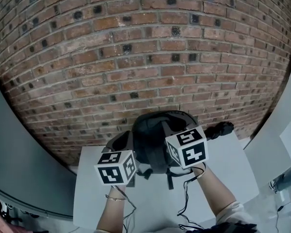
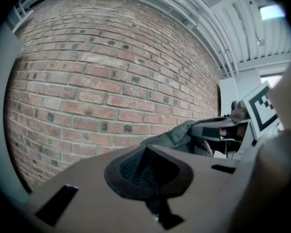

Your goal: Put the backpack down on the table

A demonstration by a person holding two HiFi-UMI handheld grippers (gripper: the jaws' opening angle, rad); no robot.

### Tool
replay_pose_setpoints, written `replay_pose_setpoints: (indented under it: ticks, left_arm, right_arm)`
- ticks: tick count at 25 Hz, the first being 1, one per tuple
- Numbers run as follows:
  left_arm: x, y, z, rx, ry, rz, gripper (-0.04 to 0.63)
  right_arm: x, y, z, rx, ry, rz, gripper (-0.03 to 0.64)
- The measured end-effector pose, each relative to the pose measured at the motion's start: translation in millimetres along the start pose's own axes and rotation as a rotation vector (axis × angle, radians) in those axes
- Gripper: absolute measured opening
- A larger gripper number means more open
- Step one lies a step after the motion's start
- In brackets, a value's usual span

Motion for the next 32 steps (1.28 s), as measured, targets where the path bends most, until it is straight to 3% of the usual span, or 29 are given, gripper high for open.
replay_pose_setpoints:
  ticks: [32]
  left_arm:
    - [1.5,49.5,-70.1,-0.042,0.101,-0.033,0.012]
  right_arm:
    - [-71.0,42.0,-57.7,-0.081,0.031,0.048,0.052]
Point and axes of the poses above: the fingertips, and each gripper's own axes: z forward along the fingers, x to its right, y out of its underside, the point moved 5 cm from there along -z, backward along the fingers, and after that the axes turned 6 degrees about -x, right-handed, at the moved point
